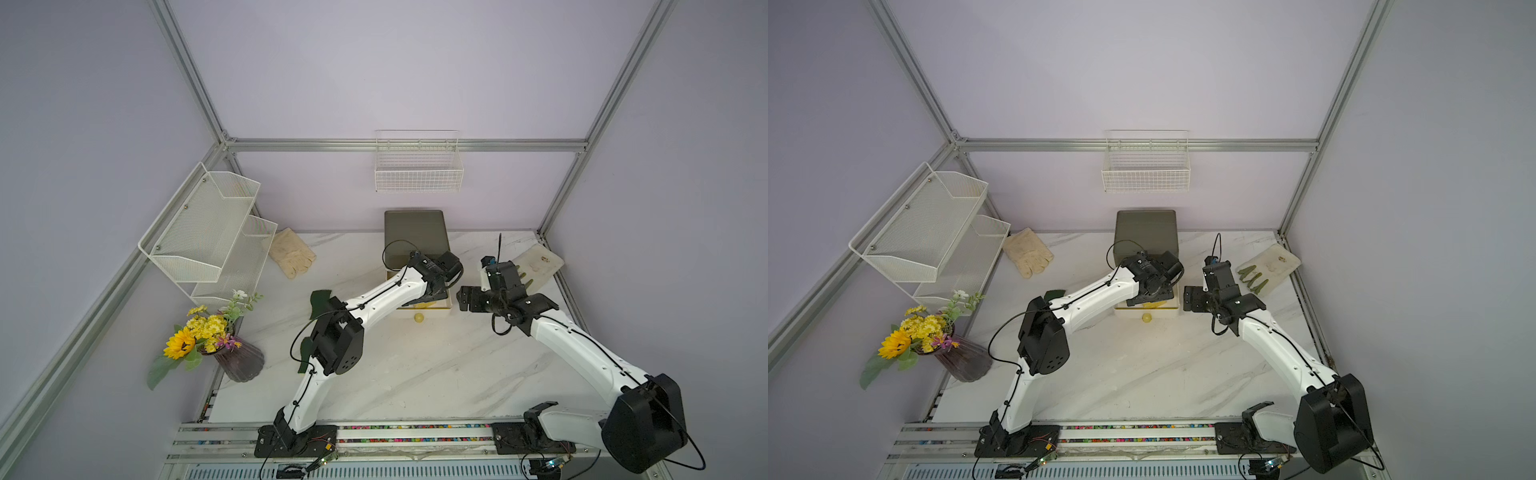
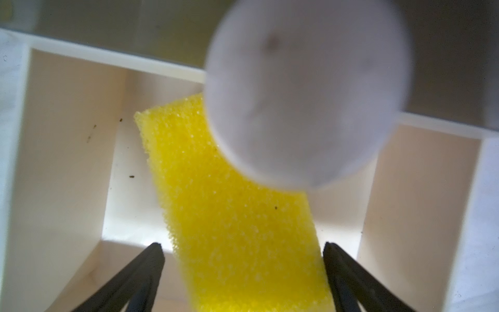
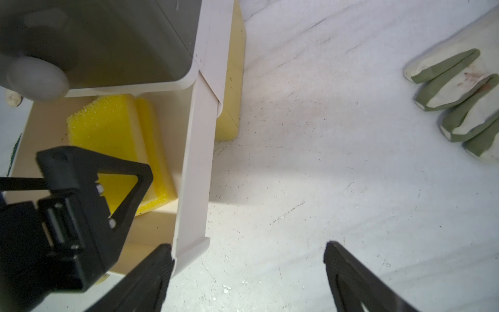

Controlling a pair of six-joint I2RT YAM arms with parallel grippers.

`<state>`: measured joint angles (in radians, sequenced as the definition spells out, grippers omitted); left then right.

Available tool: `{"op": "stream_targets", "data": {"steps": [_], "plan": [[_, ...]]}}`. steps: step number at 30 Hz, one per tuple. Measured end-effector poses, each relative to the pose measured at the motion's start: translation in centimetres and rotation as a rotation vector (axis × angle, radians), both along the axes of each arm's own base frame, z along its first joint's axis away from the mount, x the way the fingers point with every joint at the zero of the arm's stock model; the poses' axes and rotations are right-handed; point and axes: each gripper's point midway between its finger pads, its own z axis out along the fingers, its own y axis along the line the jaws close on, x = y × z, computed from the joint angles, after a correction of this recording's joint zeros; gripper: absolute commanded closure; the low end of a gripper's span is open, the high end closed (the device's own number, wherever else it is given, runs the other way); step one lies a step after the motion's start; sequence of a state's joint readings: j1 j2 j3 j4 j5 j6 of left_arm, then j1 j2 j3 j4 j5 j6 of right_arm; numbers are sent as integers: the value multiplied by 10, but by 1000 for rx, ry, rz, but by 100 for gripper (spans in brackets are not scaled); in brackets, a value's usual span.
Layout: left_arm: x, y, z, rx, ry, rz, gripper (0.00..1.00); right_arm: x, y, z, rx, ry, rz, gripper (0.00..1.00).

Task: Take the sponge out of the drawer
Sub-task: Pick up the sponge from the drawer.

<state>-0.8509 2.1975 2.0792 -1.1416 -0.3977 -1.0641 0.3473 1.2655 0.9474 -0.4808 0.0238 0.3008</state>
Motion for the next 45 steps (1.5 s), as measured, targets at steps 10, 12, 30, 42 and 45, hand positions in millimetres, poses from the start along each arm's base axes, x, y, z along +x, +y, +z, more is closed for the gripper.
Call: {"op": "stream_targets", "data": {"steps": [10, 12, 30, 42, 45], "plan": [[0, 0, 0, -1, 0, 2, 26, 0, 0, -2, -5, 1, 5, 8], [0, 0, 0, -1, -1, 2, 28, 0, 0, -2, -7, 1, 7, 8], [-4, 6, 5, 5, -6, 0, 38, 0, 0, -2, -8, 0, 8, 8], [-18, 15, 34, -43, -15, -18, 38, -1, 2, -2, 1, 4, 18, 8], [-24, 18, 42, -59, -17, -23, 38, -1, 2, -2, 2, 4, 18, 8]]}}
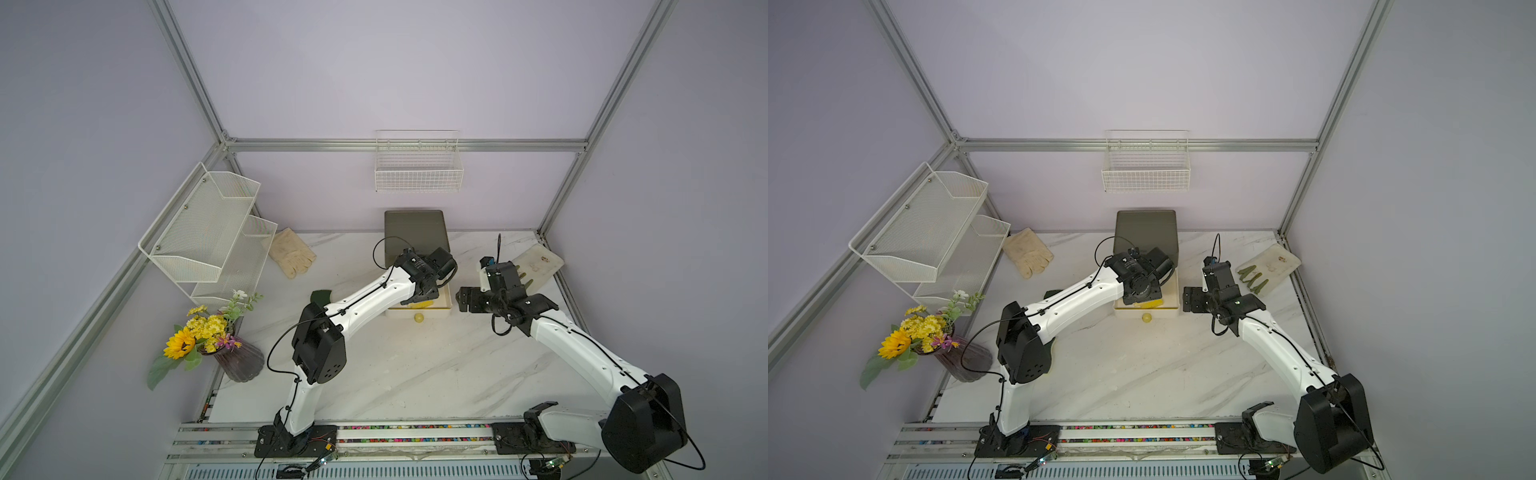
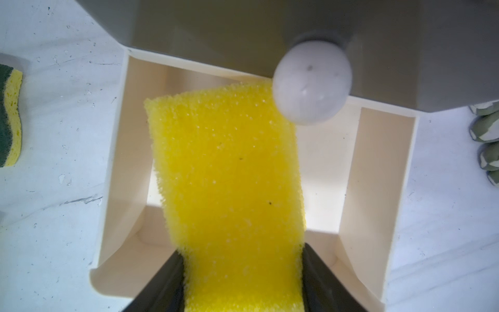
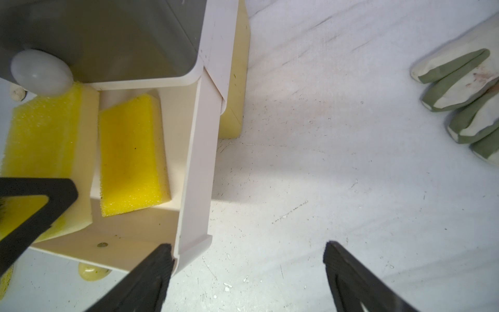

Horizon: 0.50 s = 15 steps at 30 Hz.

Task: Take the sponge out of the drawer
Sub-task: Pick up the sponge from the drawer.

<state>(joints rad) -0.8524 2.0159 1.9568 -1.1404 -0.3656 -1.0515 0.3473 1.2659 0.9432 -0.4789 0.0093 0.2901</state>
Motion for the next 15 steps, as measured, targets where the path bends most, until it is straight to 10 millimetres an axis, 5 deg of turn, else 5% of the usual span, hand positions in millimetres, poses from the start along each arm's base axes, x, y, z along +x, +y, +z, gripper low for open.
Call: {"op": "stream_targets", "data": {"steps": [15], "plan": [[-50, 47, 6, 65, 16, -72, 39, 0, 0, 0, 1, 0, 1, 8]]}}
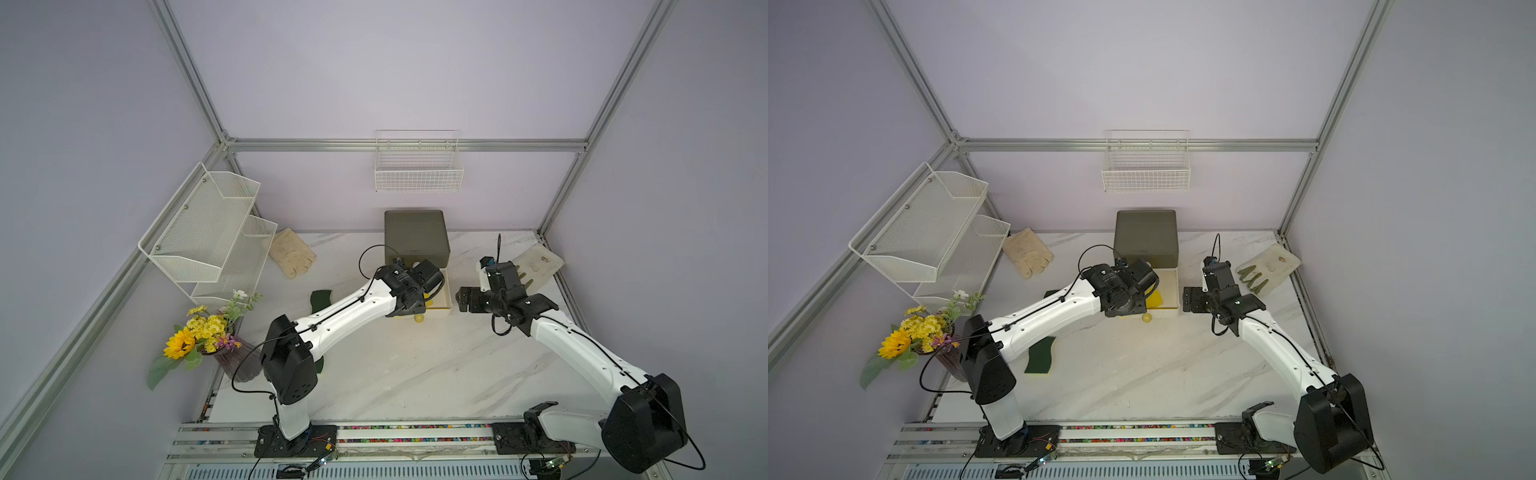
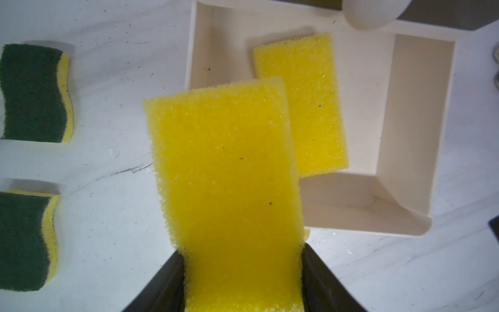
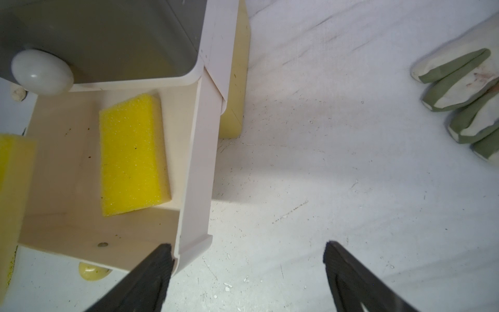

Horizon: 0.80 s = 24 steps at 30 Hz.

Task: Take the sponge out of the drawer
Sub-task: Pick up the sponge from the drawer, then place the sponge at the center of the board.

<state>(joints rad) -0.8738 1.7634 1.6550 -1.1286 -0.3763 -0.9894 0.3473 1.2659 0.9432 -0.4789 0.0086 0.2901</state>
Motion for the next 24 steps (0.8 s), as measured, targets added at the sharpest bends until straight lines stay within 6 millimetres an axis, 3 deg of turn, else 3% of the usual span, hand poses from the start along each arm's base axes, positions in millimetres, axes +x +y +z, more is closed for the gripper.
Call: {"op": "stream_targets", "data": {"steps": [10, 15, 19, 24], "plan": [[-29, 68, 34, 3, -175, -92, 43, 0, 0, -1, 1, 2, 2, 8], [-21, 108, 47, -36, -250, -65, 42, 0, 1, -1, 1, 3, 2, 8], [-7, 127, 33, -19, -233, -57, 42, 0, 1, -1, 1, 3, 2, 8], [8, 135, 2, 17, -171, -72, 41, 0, 1, -1, 1, 3, 2, 8]]}}
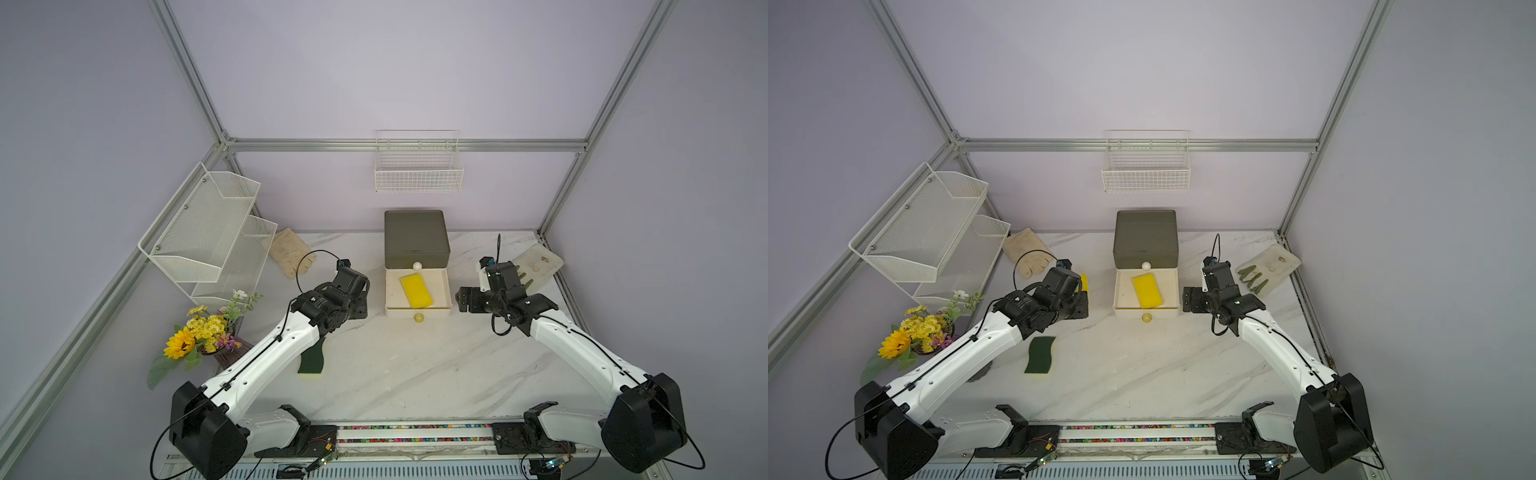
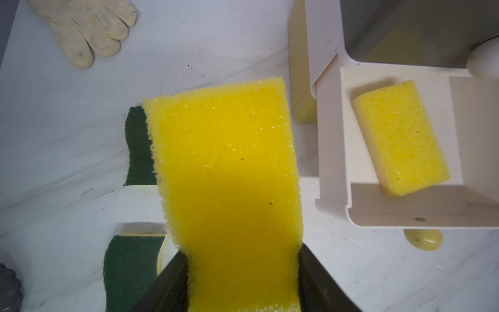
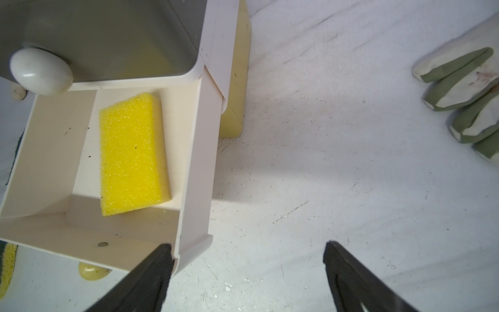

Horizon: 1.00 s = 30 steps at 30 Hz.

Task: Take the sponge out of the drawer
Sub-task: Place the sponge at the center of the board.

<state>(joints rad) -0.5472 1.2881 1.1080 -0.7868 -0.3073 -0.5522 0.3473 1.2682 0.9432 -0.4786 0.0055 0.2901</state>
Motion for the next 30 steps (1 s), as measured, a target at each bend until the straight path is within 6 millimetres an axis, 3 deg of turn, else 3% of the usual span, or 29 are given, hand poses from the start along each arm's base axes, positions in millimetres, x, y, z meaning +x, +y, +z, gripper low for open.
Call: {"op": "stream_targets", "data": {"steps": [12, 18, 30], "plan": [[43, 4, -69, 26, 107, -17, 40, 0, 0, 0, -1, 0, 0, 8], [53, 14, -107, 41, 191, -11, 40, -1, -1, -3, -7, 5, 3, 8], [61, 16, -134, 31, 247, -36, 38, -2, -1, -5, -11, 10, 4, 8]]}}
